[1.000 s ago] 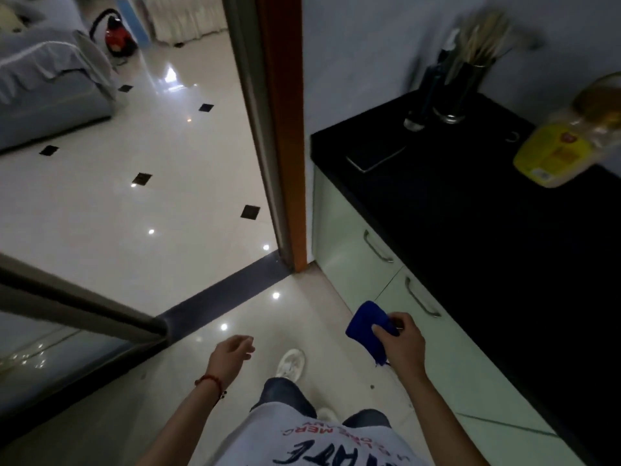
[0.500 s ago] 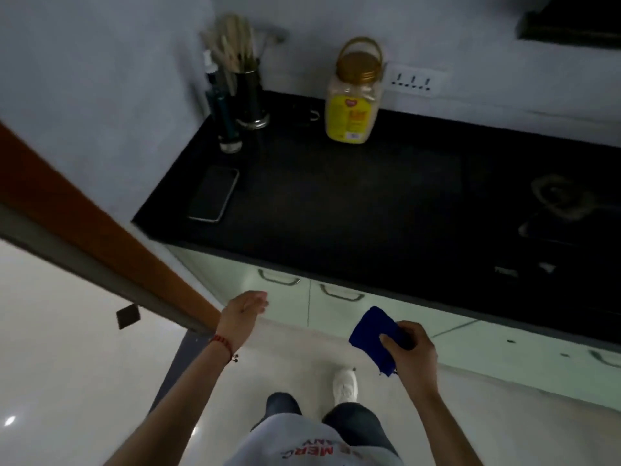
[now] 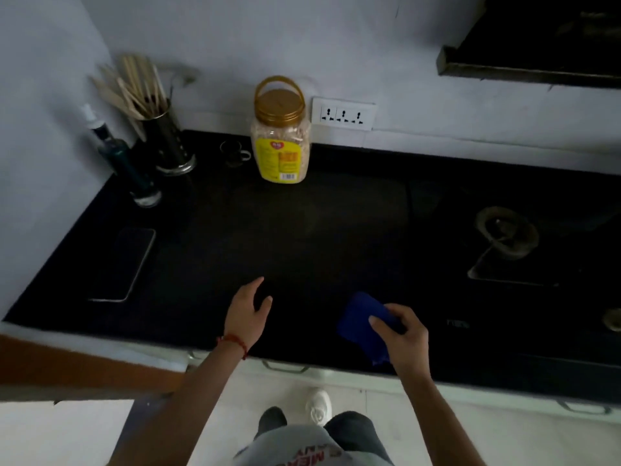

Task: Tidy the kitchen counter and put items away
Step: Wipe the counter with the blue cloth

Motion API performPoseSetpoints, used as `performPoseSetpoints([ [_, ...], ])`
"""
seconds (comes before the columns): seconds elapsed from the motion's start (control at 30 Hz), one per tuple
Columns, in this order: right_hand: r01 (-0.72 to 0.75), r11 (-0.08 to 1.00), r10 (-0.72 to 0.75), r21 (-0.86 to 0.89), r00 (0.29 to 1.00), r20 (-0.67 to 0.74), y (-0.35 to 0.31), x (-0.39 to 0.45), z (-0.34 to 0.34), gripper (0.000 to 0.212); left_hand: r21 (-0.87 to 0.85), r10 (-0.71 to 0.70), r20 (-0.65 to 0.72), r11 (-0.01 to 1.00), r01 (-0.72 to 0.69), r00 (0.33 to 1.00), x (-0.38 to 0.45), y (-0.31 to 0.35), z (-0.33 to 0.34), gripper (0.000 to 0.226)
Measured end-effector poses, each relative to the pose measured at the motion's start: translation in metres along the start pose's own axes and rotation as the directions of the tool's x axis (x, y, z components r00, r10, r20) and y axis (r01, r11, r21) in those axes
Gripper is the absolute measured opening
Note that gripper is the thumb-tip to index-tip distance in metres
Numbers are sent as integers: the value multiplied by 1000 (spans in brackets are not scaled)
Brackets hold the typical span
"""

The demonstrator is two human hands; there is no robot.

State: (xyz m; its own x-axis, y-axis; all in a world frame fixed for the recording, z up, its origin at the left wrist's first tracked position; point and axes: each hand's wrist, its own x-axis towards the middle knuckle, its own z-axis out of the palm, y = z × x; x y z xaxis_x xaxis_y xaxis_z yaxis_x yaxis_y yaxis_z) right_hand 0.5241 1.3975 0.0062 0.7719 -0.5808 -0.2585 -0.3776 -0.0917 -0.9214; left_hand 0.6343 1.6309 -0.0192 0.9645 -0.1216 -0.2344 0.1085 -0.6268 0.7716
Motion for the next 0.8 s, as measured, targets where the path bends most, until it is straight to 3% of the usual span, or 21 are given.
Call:
performPoseSetpoints([
  [0.17,45,996,-43,-71,999,26,-28,67,14,27,364,24,44,931,-38,999,51,9,23,54],
  [0.3,-82,992,78,-94,996,-42,-50,124,41,27,570,72,149,809,-145,986,79,5,25,59],
  [0.43,-121,992,121,-27,992,-23,-73,178,63,33,632,129,169,746,-209,977,92,-2,23,74],
  [0.67,-197,948,182,249,980,82,-105,277,106,33,681,120,137,709,-182,983,99,-10,27,64],
  [0.8,-278,922,248,268,959,140,-109,329,128,42,699,90,159,693,-177,983,100,-12,26,62],
])
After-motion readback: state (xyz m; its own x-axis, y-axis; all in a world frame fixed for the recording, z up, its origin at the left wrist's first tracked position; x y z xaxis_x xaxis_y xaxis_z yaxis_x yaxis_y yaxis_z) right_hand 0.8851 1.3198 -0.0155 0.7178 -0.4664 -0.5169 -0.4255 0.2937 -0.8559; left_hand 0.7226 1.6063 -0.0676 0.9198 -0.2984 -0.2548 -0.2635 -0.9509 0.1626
